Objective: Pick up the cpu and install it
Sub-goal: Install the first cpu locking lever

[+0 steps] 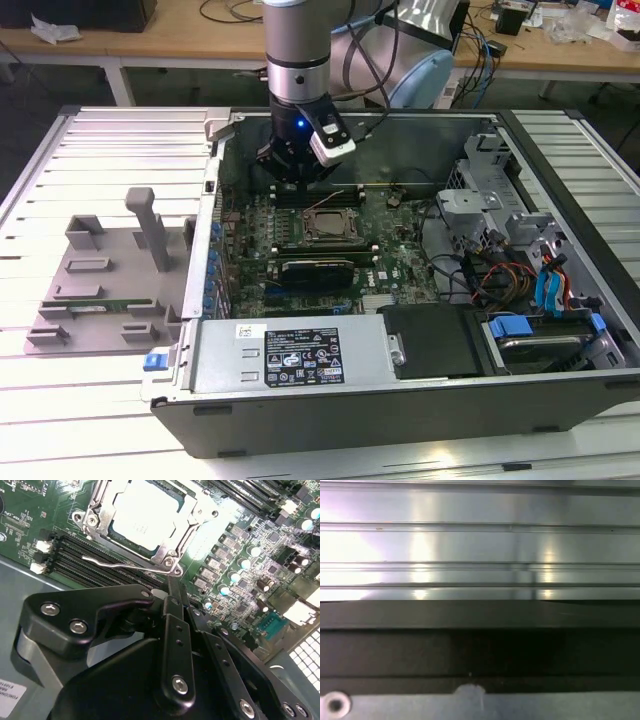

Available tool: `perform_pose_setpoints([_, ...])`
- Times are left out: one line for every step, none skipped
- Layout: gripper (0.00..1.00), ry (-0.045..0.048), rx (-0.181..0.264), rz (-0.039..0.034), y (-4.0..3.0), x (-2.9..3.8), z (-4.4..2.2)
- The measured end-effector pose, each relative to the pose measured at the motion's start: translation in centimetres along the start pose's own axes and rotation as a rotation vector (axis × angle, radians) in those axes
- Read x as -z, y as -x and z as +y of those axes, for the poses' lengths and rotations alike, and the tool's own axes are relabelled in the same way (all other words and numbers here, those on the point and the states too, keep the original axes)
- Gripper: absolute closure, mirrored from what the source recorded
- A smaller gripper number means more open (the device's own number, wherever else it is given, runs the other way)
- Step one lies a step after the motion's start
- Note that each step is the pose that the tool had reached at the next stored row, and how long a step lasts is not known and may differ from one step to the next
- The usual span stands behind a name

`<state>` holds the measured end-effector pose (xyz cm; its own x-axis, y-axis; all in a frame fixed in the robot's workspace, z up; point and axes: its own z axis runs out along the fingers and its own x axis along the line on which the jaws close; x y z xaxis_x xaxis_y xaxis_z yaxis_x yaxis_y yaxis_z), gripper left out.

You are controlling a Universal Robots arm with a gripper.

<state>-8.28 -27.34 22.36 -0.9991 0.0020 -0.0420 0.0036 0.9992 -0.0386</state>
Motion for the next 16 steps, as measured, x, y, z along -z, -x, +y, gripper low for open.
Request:
perform_pose_setpoints([0.89,0.0,0.0,0.0,0.0,-0.07,0.0])
perform_pose_setpoints([0.89,0.0001,0.0,0.0,0.0,-0.25,0.01])
perform_pose_setpoints([0.89,0.0001,0.0,0.0,0.0,-0.36,0.01])
perform_pose_setpoints([0.89,0.0001,0.0,0.0,-0.01,-0.48,0.02])
perform_pose_setpoints([0.89,0.0001,0.0,0.0,-0.01,-0.57,0.02])
perform_pose_setpoints([0.89,0.0001,0.0,0.0,-0.01,-0.7,0.03])
perform_pose_setpoints([0.89,0.0001,0.0,0.0,-0.01,-0.88,0.03])
perform_pose_setpoints([0.89,0.0001,0.0,0.0,-0.01,-1.02,0.04])
perform_pose_setpoints([0.89,0.0001,0.0,0.0,0.0,-1.14,0.04])
perform_pose_setpoints([0.89,0.0002,0.0,0.0,0.0,-1.26,0.05])
perform_pose_setpoints([0.89,0.0001,0.0,0.0001,0.01,-1.35,0.05])
perform_pose_setpoints([0.89,0.0001,0.0,0.0,0.05,-1.49,0.06])
perform_pose_setpoints([0.89,0.0002,0.0,-0.0001,0.13,-1.68,0.07])
perform_pose_setpoints([0.89,0.0,0.0,0.0,0.21,-1.74,0.07])
perform_pose_setpoints([0.89,-0.0001,0.0,0.0,0.32,-1.79,0.08])
perform_pose_setpoints([0.89,0.0,0.0,0.0001,0.53,-1.83,0.08])
